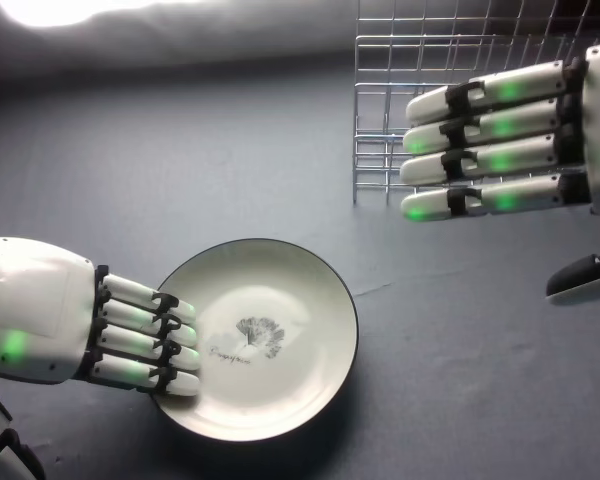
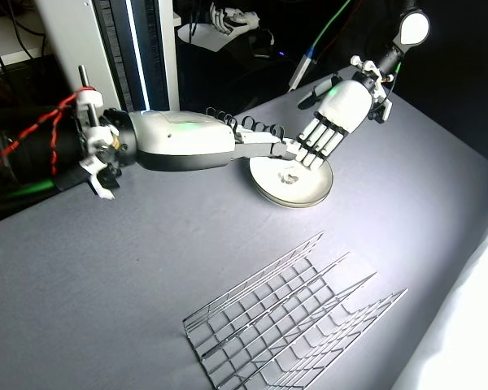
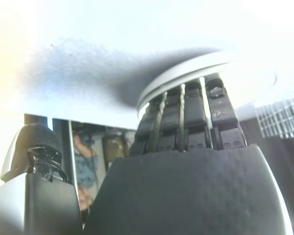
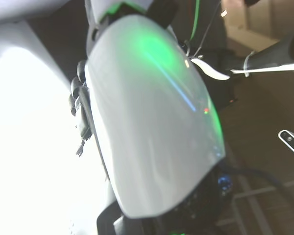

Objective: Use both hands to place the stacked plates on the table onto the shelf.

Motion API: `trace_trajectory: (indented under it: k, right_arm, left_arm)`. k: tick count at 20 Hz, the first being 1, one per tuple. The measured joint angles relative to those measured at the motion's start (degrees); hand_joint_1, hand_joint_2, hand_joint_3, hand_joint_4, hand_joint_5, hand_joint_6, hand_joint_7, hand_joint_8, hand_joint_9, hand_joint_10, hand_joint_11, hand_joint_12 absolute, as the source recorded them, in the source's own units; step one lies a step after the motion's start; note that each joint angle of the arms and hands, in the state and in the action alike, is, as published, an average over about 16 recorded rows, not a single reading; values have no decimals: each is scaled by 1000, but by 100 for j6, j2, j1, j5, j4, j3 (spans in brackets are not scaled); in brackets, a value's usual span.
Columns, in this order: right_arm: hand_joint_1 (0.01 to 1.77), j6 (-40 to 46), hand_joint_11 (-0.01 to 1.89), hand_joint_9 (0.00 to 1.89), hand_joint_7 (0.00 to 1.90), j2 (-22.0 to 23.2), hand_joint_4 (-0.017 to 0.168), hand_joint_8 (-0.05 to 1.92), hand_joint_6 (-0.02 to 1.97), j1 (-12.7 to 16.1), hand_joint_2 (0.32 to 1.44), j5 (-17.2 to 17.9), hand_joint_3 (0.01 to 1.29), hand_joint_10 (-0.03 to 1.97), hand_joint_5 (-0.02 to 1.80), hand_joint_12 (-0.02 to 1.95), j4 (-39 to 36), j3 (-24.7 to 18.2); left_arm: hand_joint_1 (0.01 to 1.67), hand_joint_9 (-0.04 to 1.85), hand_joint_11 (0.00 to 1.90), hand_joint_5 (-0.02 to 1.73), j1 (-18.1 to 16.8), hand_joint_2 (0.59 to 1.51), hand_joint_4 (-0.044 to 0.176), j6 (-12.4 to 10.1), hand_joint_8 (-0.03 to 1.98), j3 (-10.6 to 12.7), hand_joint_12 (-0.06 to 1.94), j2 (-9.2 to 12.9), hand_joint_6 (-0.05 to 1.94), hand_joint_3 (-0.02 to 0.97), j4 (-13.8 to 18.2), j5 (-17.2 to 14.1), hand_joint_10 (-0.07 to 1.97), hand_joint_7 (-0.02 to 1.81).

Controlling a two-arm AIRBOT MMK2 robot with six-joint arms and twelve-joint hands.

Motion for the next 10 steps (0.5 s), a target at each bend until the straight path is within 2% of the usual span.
trace_trajectory:
  k: [5,10]
  right_arm:
    - [12,-71,20,162,167,-425,5,-5,-2,-98,1241,166,15,27,118,395,-174,315]
    - [12,-98,19,176,183,-781,5,-4,-2,-189,1241,148,15,27,137,481,-263,535]
  left_arm:
    - [16,37,37,1,55,1070,-5,56,-5,53,33,-104,-20,21,-19,52,2,10]
    - [16,44,41,0,78,1064,-4,87,-9,-46,33,-222,-21,21,-77,171,-1,8]
